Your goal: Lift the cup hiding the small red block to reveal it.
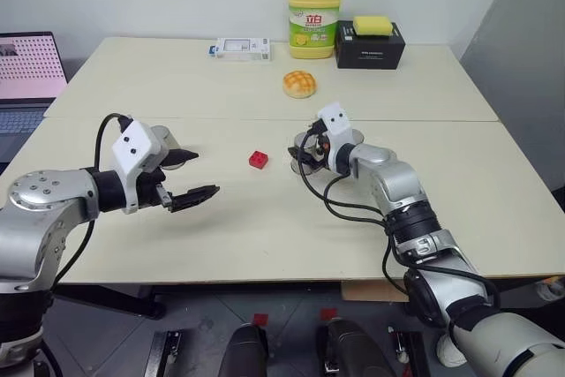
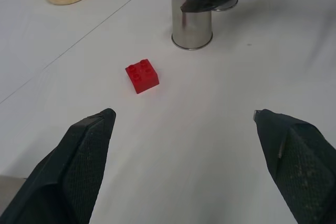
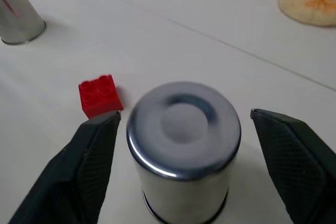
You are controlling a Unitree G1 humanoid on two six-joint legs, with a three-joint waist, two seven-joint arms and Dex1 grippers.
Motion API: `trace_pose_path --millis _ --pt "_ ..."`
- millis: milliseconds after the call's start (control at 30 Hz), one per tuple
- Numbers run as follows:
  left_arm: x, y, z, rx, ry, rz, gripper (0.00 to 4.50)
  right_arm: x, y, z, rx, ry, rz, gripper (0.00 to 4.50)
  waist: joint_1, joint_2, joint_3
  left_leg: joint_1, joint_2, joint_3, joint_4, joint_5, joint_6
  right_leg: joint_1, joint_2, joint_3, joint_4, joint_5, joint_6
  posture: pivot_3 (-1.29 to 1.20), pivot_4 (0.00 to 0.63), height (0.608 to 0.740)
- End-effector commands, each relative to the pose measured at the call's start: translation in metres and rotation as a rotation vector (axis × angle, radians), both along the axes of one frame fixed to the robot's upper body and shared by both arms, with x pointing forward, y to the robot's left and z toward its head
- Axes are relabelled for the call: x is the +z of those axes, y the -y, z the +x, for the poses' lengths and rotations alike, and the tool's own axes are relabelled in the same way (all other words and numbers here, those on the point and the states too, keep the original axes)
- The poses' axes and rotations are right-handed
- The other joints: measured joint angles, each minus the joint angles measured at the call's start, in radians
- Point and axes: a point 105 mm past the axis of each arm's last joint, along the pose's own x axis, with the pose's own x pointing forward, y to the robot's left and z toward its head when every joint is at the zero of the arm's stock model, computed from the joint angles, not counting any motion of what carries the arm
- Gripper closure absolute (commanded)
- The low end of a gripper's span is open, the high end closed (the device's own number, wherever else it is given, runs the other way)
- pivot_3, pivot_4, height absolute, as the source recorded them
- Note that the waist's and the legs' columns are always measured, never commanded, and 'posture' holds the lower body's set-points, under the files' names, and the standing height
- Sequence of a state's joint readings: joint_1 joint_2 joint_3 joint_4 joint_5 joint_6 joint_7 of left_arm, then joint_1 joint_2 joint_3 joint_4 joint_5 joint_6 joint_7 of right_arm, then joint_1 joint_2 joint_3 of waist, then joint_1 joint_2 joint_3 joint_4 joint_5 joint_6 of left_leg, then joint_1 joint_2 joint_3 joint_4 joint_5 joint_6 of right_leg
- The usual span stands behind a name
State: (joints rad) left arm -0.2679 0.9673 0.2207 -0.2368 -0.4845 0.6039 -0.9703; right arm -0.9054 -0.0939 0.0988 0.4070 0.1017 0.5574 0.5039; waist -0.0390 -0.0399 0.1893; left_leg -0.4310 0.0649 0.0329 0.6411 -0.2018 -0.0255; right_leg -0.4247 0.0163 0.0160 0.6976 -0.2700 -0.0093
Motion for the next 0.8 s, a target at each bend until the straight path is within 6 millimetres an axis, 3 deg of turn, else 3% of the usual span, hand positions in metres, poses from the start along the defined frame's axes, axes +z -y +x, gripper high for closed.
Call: trace_pose_path --millis 33,167,300,600,800 --pt "0.008 0.002 0.000 0.005 0.045 0.003 0.00 0.064 -0.005 -0.017 0.069 0.164 0.089 0.03 0.000 0.000 0.000 0.000 0.000 0.000 0.000 0.000 0.000 0.000 0.000 0.000 0.000 0.000 0.000 0.00 0.150 0.740" --pt "0.006 -0.003 -0.003 0.025 0.043 0.022 0.00 0.099 -0.005 -0.050 0.212 0.249 0.132 0.03 0.004 0.001 0.000 0.000 0.000 0.000 0.000 0.000 0.000 0.000 0.000 0.000 0.000 0.000 0.000 0.00 0.150 0.740" --pt "0.005 -0.010 -0.007 0.043 0.045 0.053 0.00 0.101 0.012 -0.077 0.309 0.270 0.088 0.03 0.008 0.000 0.000 0.000 0.001 0.000 0.000 0.000 0.000 0.000 -0.001 0.000 -0.001 0.000 0.000 0.00 0.150 0.740" --pt "0.008 -0.028 -0.015 0.114 0.075 0.046 0.00 0.033 0.075 -0.148 0.391 0.193 -0.045 0.03 0.015 0.001 0.001 0.000 0.000 0.000 0.000 0.000 0.000 0.003 -0.004 -0.001 -0.003 -0.001 0.001 0.00 0.150 0.740" --pt "0.010 -0.033 -0.019 0.128 0.070 0.037 0.00 0.027 0.093 -0.151 0.315 0.166 -0.051 0.03 0.005 0.001 0.001 0.007 0.000 0.001 0.000 0.000 0.000 0.005 -0.003 -0.001 -0.001 -0.001 0.002 0.00 0.150 0.740"
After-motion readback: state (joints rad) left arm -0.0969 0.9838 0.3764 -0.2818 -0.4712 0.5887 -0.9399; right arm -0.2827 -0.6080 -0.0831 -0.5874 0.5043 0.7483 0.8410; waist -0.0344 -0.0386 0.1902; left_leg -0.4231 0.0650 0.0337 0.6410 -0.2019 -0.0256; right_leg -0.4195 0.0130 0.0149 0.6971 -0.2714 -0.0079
